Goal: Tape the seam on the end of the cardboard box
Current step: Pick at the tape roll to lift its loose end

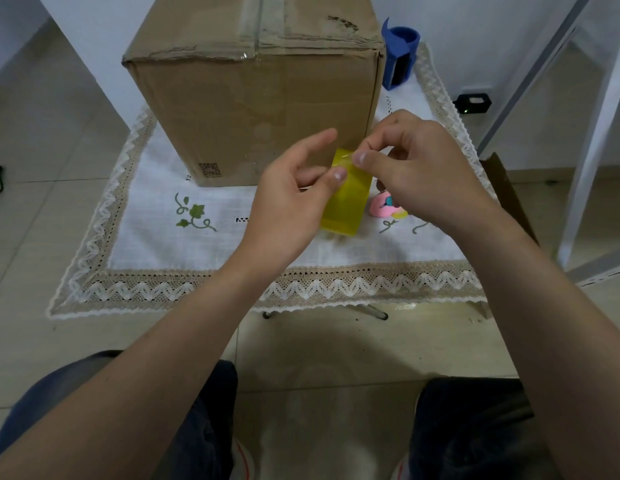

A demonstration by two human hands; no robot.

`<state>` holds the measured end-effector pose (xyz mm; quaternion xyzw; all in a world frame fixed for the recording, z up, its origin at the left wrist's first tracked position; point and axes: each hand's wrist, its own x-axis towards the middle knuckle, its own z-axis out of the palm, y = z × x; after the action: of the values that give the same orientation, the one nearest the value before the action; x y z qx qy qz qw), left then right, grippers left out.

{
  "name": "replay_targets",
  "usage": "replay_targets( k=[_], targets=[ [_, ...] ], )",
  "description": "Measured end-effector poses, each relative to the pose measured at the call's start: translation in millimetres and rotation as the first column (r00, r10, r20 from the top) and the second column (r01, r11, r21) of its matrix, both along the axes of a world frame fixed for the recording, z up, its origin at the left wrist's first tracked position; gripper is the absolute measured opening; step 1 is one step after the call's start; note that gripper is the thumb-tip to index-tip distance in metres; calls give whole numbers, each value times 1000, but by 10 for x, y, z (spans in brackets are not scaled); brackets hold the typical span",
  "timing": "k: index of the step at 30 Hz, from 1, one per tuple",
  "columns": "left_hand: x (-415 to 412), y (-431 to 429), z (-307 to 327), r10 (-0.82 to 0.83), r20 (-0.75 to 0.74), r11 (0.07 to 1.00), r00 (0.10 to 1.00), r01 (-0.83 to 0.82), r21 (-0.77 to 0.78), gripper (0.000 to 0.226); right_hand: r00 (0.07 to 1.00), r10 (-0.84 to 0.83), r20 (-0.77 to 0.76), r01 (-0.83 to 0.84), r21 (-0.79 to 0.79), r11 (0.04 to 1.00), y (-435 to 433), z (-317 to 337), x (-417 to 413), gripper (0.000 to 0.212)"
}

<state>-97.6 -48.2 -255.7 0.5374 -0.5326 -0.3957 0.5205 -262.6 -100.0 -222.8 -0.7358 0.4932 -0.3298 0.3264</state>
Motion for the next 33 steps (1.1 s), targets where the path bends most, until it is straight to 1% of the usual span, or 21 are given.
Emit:
replay_targets(
  k=[2, 6, 8, 10, 13, 18, 22, 24, 26, 28, 29, 31, 33],
  targets=[
    [8, -7, 3, 25, -17, 1000, 1000, -25, 1, 41, 1000, 10, 16, -10, 21, 1000, 13, -4, 11, 17],
    [1, 0, -14, 71, -29, 997, 997, -71, -4, 31, 999, 16, 29, -17, 31, 999, 23, -47, 62, 22],
    [-4, 3, -18, 93, -42, 996, 995, -93, 1, 30, 998, 4, 61, -6, 40, 999, 24, -66, 89, 24],
    [1, -10, -8, 127, -46, 992, 991, -127, 10, 33, 996, -27, 81, 24, 36, 999, 23, -77, 109, 25],
    [12, -35, -2, 159, -68, 986, 985, -156, 51, 40, 991, -113, 72, 110, 47, 993, 20, -88, 120, 23],
    [19, -48, -40, 136, -179, 981, 975, -106, 165, 44, 967, -241, 87, 235, 79, 969, 31, -97, 94, 23],
    [42, -68, -74, 86, -312, 970, 946, -8, 242, 52, 963, -260, 71, 256, 55, 965, 60, -66, 82, 21],
    [46, -68, -58, 72, -392, 963, 917, 39, 267, 48, 964, -266, 27, 262, 104, 959, 57, -73, 71, 28],
    [54, -66, -26, 54, -451, 958, 891, 82, 275, 38, 970, -239, -46, 243, 210, 947, 39, -94, 66, 44],
    [72, -63, 6, 20, -472, 952, 881, 128, 279, 33, 979, -201, -40, 204, 289, 935, 45, -100, 84, 61],
    [80, -62, 15, 4, -472, 947, 881, 149, 285, 32, 981, -194, -18, 191, 285, 939, 50, -102, 94, 66],
    [96, -61, 28, -5, -466, 936, 885, 168, 310, 26, 984, -180, 7, 173, 244, 954, 78, -94, 112, 68],
    [104, -65, 34, 22, -448, 931, 894, 145, 335, 21, 987, -157, 11, 151, 232, 961, 105, -91, 120, 69]
  ],
)
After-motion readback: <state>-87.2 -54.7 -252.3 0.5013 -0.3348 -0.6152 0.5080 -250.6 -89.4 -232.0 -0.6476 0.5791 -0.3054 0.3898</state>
